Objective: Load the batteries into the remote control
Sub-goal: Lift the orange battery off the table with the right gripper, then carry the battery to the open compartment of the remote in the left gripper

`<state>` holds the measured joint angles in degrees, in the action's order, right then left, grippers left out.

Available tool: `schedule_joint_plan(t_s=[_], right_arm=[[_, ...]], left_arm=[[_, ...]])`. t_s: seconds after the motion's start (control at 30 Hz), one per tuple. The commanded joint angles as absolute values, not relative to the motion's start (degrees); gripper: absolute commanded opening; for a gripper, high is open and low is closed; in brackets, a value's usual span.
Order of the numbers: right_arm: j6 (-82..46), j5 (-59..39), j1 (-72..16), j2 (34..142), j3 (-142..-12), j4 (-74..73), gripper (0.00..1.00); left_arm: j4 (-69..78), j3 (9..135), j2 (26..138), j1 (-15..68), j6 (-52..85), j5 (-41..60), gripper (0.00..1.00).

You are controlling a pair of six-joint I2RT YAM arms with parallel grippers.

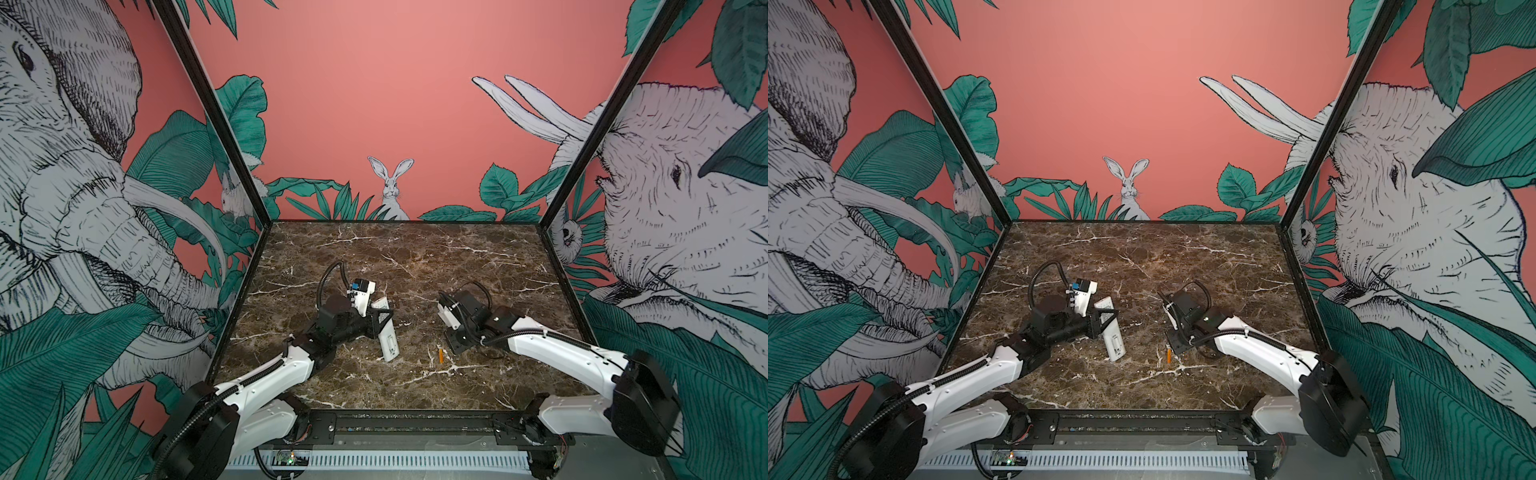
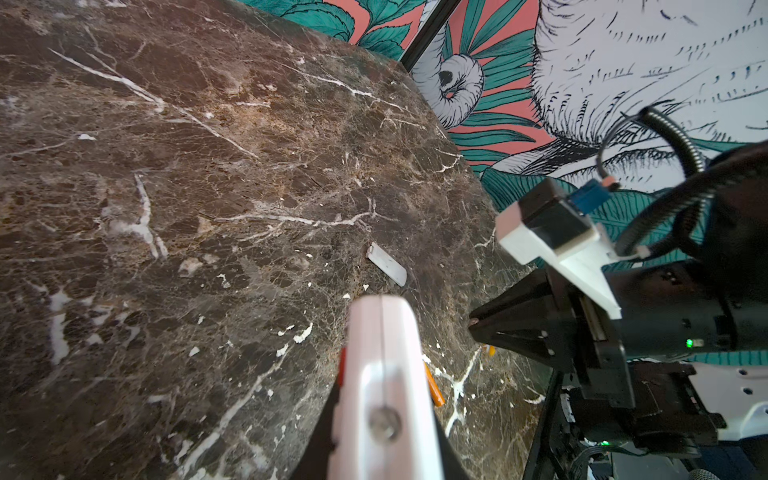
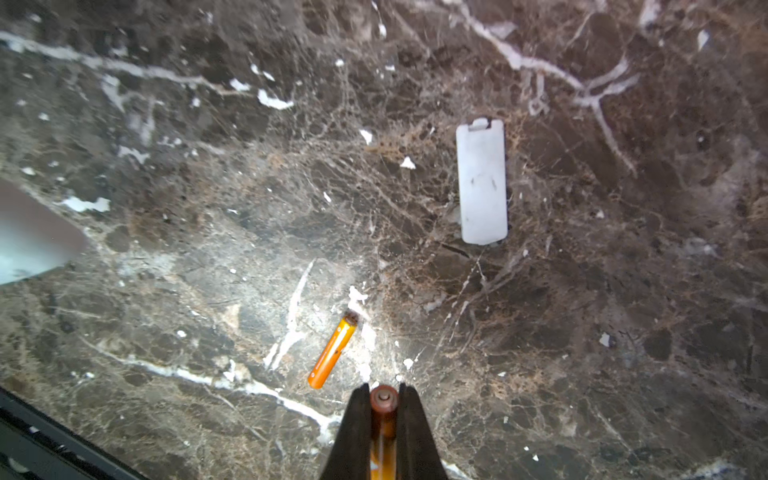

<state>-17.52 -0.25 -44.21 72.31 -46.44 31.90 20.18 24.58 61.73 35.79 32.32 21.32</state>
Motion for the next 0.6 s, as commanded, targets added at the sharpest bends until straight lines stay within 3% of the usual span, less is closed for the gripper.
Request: schedule_joint_plan(t_s=[0.0, 0.57], right_arm=[[-15.65, -1.44, -45.04, 67.87, -44.69, 22.59, 0.00], [-20.95, -7.18, -50.99, 64.54, -36.33, -18.23, 0.00]], left_arm=[[23.50, 25.85, 60.32, 35.51, 35.56, 21.02, 0.00], [27.07, 26.58, 62.24, 35.51, 46.47, 18.49, 0.00]])
